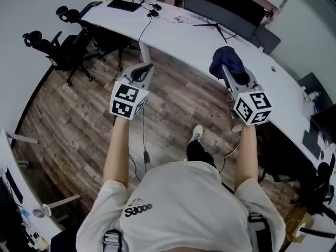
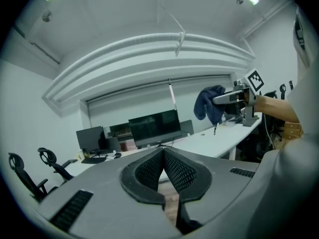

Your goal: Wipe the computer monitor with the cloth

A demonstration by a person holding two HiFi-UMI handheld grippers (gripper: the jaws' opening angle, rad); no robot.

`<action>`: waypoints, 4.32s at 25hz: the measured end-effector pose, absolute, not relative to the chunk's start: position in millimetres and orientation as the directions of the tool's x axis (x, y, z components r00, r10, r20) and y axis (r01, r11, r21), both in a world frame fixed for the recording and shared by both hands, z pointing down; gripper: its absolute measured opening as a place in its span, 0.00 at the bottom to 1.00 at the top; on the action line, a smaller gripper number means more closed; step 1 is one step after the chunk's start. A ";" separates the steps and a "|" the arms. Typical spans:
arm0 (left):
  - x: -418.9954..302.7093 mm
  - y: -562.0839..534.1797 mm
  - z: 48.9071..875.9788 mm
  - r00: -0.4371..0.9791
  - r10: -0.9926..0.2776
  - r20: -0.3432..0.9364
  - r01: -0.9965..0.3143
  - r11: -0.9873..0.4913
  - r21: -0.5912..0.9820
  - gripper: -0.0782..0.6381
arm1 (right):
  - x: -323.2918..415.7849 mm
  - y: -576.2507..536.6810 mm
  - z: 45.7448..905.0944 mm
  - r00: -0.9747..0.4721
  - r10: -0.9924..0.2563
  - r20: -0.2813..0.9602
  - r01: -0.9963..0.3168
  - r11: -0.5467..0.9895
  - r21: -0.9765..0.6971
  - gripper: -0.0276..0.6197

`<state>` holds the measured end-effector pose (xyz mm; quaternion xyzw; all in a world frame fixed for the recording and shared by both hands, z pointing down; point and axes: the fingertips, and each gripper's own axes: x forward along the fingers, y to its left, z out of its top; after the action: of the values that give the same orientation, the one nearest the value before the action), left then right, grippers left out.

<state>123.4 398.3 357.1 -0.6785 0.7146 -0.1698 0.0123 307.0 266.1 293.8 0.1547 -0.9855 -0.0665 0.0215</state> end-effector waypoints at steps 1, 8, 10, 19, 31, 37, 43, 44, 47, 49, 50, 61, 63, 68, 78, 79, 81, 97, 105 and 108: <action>115.2 397.4 358.8 -0.086 -0.973 0.216 -0.966 0.029 -0.256 0.13 | 299.0 264.4 295.5 -0.954 -0.300 0.027 -0.293 0.945 0.147 0.18; 46.6 361.2 368.3 -0.142 -0.965 0.221 -0.963 0.082 -0.257 0.13 | 239.7 218.8 310.2 -0.969 -0.242 0.046 -0.232 0.960 0.157 0.18; 24.7 338.0 369.8 -0.155 -0.963 0.220 -0.961 0.095 -0.259 0.13 | 219.0 191.8 312.6 -0.969 -0.243 0.044 -0.232 0.956 0.178 0.18; -68.2 194.7 363.3 -0.160 -0.965 0.206 -0.957 0.101 -0.271 0.13 | 109.1 52.0 311.1 -0.973 -0.224 0.053 -0.212 0.960 0.182 0.18; -131.2 28.2 362.7 -0.096 -0.974 0.205 -0.962 0.037 -0.272 0.13 | 34.9 -94.6 294.9 -0.960 -0.277 0.041 -0.265 0.947 0.183 0.18; -159.5 -11.4 364.2 -0.090 -0.974 0.207 -0.968 0.037 -0.248 0.13 | 10.6 -138.5 304.2 -0.948 -0.305 0.087 -0.286 0.942 0.176 0.18; -203.8 -56.1 370.4 -0.065 -0.975 0.212 -0.973 0.015 -0.232 0.13 | -29.3 -184.9 308.9 -0.932 -0.348 0.102 -0.332 0.932 0.144 0.18; -213.2 -65.8 370.7 -0.056 -0.976 0.212 -0.973 0.006 -0.229 0.13 | -38.3 -194.5 308.0 -0.928 -0.359 0.101 -0.345 0.929 0.136 0.18; -244.0 -96.6 366.8 -0.021 -0.979 0.201 -0.974 -0.026 -0.227 0.13 | -69.8 -221.8 300.0 -0.917 -0.387 0.097 -0.373 0.918 0.132 0.18; -268.2 -117.4 361.2 -0.007 -0.982 0.189 -0.973 -0.038 -0.229 0.13 | -94.7 -237.5 289.7 -0.912 -0.400 0.087 -0.387 0.912 0.136 0.18; -280.3 -127.4 358.6 0.000 -0.983 0.183 -0.972 -0.042 -0.229 0.13 | -107.8 -244.4 284.0 -0.910 -0.408 0.080 -0.395 0.908 0.140 0.18; -396.0 -227.4 332.5 0.124 -0.984 0.131 -0.960 -0.152 -0.235 0.13 | -256.4 -320.6 232.4 -0.873 -0.483 0.068 -0.448 0.849 0.282 0.18; -411.5 -242.1 327.4 0.143 -0.982 0.122 -0.957 -0.169 -0.236 0.13 | -278.3 -331.1 229.4 -0.864 -0.498 0.075 -0.456 0.837 0.303 0.18; -438.1 -268.8 324.3 0.202 -0.972 0.120 -0.946 -0.225 -0.232 0.13 | -321.6 -353.1 227.2 -0.846 -0.521 0.116 -0.452 0.815 0.362 0.18; -479.8 -291.8 339.1 0.252 -0.959 0.131 -0.940 -0.275 -0.202 0.13 | -363.7 -397.1 226.1 -0.760 -0.626 0.174 -0.534 0.754 0.384 0.18; -480.8 -292.7 341.4 0.258 -0.956 0.136 -0.938 -0.282 -0.201 0.13 | -364.5 -402.2 229.5 -0.746 -0.639 0.188 -0.546 0.749 0.376 0.18; -482.7 -294.3 345.0 0.268 -0.953 0.144 -0.935 -0.293 -0.200 0.13 | -363.9 -408.3 233.9 -0.724 -0.661 0.198 -0.569 0.734 0.371 0.18; -429.3 -318.2 344.8 0.366 -0.922 0.122 -0.908 -0.383 -0.171 0.13 | -309.7 -417.3 239.5 -0.663 -0.713 0.229 -0.610 0.692 0.386 0.18; -370.9 -327.1 341.9 0.369 -0.919 0.137 -0.904 -0.390 -0.176 0.13 | -256.4 -420.7 241.1 -0.675 -0.696 0.244 -0.610 0.713 0.346 0.18; -347.0 -328.2 337.7 0.368 -0.921 0.130 -0.904 -0.387 -0.181 0.13 | -232.3 -421.3 243.0 -0.676 -0.689 0.262 -0.601 0.721 0.346 0.18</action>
<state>-347.0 -328.2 337.7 -0.8262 0.5521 -0.1051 0.0396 -232.3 -421.3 243.0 0.3550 -0.9080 -0.1162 0.1896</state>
